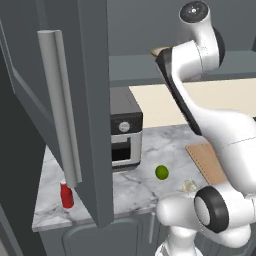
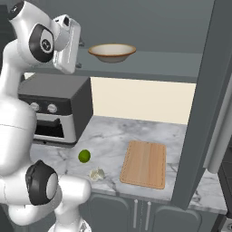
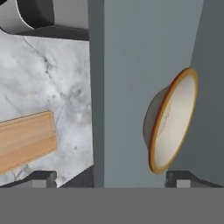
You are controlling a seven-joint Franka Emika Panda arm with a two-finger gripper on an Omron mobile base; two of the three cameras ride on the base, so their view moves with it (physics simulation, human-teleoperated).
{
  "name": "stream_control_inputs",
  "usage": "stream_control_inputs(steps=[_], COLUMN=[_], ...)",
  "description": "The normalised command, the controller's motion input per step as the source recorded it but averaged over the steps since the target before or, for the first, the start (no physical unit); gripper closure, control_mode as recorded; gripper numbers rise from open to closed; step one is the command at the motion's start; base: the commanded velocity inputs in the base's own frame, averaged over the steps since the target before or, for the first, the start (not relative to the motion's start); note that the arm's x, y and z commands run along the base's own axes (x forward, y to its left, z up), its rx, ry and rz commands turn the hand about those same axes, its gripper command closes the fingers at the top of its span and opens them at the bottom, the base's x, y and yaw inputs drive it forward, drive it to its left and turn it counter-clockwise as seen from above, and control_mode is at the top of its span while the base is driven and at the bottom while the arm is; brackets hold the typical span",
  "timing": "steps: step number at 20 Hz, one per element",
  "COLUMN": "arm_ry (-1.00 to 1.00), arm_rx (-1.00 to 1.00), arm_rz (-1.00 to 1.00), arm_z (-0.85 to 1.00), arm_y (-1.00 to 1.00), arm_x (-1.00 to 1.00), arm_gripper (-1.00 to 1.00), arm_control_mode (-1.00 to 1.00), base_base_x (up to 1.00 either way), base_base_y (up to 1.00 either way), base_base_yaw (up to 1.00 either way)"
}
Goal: Open the cabinet. Place the bowl and condiment on the counter. Then place the lime and garlic on the cutting board.
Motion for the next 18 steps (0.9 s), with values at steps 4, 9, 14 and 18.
stream_control_inputs(steps=[4,9,14,18], arm_ry=[-0.02,0.0,0.0,0.01], arm_rx=[-0.09,-0.03,0.0,0.0], arm_rz=[-0.03,0.0,-0.01,-0.05], arm_z=[-0.12,-0.11,-0.05,-0.02], arm_y=[-0.12,-0.23,-0.3,-0.26], arm_x=[0.8,0.71,0.69,0.51], arm_gripper=[-1.0,-1.0,-1.0,-1.0], arm_control_mode=[-1.0,-1.0,-1.0,-1.0], base_base_x=[0.0,0.0,0.0,0.0], base_base_y=[0.0,0.0,0.0,0.0], base_base_yaw=[0.0,0.0,0.0,0.0])
